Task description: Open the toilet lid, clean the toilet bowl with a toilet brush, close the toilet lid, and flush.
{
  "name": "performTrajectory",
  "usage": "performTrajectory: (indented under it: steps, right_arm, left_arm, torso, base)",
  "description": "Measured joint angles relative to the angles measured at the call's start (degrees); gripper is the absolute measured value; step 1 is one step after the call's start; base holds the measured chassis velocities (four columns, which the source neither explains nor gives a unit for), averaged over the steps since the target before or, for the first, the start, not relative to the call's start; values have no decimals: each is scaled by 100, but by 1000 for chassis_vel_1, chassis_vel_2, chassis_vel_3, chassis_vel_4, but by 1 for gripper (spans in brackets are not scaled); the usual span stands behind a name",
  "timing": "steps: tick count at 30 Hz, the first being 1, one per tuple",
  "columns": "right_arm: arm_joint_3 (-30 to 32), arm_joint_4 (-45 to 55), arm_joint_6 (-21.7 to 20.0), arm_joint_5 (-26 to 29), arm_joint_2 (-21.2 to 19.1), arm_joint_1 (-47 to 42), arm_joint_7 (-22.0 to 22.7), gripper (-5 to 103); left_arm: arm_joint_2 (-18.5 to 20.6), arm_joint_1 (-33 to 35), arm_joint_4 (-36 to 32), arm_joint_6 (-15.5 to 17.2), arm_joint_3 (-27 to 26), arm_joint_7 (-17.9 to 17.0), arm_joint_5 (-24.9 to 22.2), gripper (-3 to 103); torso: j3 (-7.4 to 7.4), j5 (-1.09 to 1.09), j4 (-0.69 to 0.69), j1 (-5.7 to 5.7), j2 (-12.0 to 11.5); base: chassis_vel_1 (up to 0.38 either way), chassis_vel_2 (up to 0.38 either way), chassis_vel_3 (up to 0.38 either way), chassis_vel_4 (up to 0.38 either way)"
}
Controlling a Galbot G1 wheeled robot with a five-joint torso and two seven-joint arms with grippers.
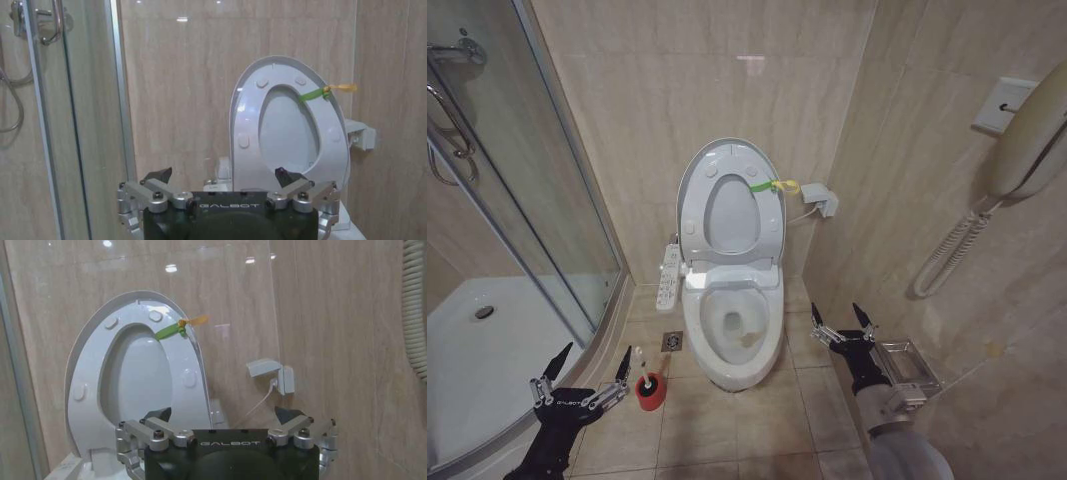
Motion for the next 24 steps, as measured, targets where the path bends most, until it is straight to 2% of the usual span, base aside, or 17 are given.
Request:
performTrajectory:
  steps: [24]
  right_arm:
    - [0, 0, 0, 0, 0, -1, 0, 100]
  left_arm:
    - [0, 0, 0, 0, 0, 0, 0, 100]
  torso:
    - [-1, 0, 0, -4, 1]
  base:
    - [-39, 31, 34, -35]
